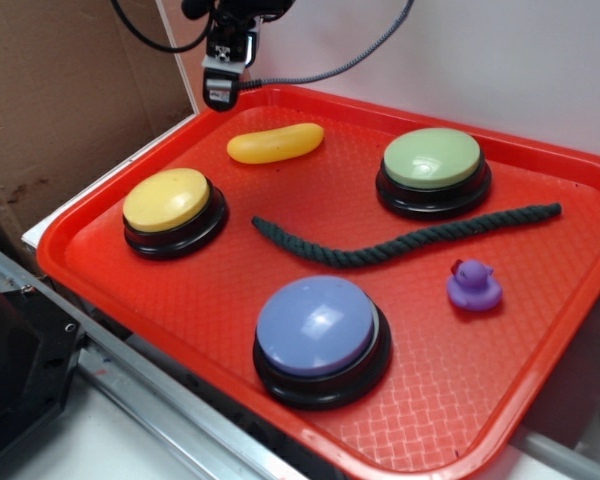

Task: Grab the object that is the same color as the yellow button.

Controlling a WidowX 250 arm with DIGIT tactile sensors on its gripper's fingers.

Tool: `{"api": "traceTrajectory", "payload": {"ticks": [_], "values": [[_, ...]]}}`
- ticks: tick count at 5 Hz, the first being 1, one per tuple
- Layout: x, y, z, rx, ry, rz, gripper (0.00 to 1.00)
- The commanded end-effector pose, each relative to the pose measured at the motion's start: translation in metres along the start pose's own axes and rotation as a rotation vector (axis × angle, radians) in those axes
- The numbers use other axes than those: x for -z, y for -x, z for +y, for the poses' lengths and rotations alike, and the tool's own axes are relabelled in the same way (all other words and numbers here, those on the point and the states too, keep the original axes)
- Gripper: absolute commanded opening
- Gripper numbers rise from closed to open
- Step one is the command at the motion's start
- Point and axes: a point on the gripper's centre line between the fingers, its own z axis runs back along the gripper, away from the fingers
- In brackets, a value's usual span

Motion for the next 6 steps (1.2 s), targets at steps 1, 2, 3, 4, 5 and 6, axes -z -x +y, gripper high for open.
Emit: {"api": "traceTrajectory", "payload": {"ticks": [1,2,3,4,5,6], "values": [[0.012,-0.011,0.005,-0.046,0.025,-0.065,1.0],[0.022,-0.026,-0.002,0.017,0.036,-0.049,1.0],[0.029,-0.035,-0.009,0.048,0.035,-0.04,1.0],[0.039,-0.034,-0.009,0.038,0.054,-0.028,1.0],[0.051,-0.033,-0.005,0.021,0.067,-0.009,1.0],[0.066,-0.034,-0.004,0.002,0.085,0.002,1.0]]}}
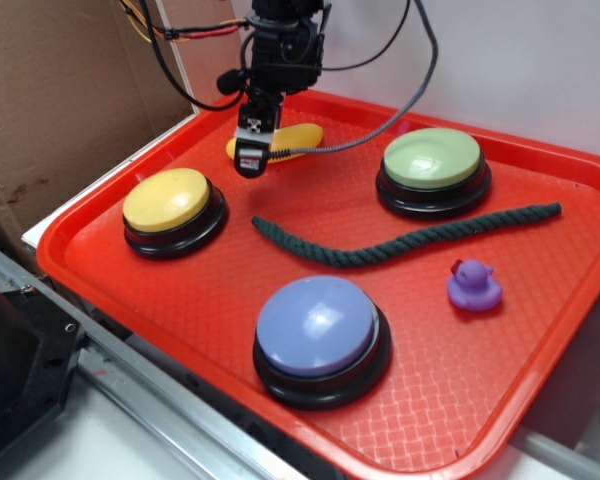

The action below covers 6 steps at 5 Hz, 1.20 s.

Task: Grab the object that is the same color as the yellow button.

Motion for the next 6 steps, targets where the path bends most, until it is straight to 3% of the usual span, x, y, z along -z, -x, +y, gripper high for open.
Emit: {"api": "traceTrajectory", "payload": {"ticks": [1,4,6], "values": [[0.018,-0.006,-0.001,-0.064,0.016,-0.016,0.0],[0.014,-0.004,-0.002,-0.108,0.01,-0.023,0.0],[-0.074,0.037,-0.033,-0.597,-0.005,-0.188,0.0]]}}
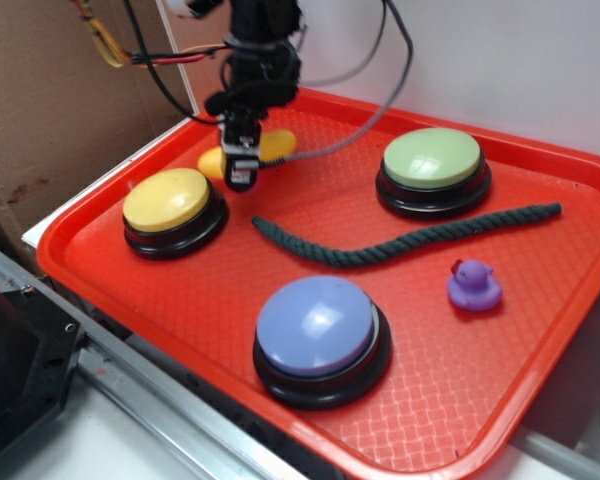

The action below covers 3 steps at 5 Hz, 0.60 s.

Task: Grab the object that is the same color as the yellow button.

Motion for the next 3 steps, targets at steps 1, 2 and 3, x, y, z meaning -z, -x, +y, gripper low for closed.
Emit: {"api": "traceTrajectory", "payload": {"ticks": [1,2,3], "values": [[-0.108,0.065,-0.029,-0.485,0.049,-0.239,0.0],[-0.146,0.108,-0.044,-0.718,0.14,-0.316,0.0],[-0.191,0.129,-0.055,-0.838,0.136,-0.318,0.0]]}}
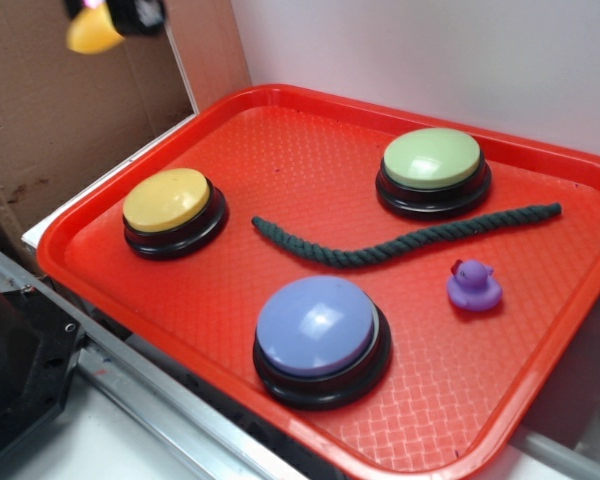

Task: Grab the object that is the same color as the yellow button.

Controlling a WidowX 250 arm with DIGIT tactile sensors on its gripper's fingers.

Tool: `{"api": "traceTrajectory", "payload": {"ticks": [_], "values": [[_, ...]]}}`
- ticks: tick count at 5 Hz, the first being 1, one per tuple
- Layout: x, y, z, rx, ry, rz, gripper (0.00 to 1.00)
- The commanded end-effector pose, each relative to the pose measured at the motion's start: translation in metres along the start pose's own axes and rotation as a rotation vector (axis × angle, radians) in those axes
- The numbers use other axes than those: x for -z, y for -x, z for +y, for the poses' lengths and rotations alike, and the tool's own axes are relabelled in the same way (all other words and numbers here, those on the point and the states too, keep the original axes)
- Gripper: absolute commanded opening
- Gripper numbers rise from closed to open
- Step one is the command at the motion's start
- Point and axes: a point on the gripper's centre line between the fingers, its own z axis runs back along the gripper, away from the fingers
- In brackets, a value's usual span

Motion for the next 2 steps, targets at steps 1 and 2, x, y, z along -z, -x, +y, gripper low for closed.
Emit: {"api": "traceTrajectory", "payload": {"ticks": [1,2], "values": [[-0.0879,0.0132,-0.0186,-0.086,-0.006,-0.07,0.0],[-0.0837,0.0121,-0.0218,-0.07,-0.036,-0.063,0.0]]}}
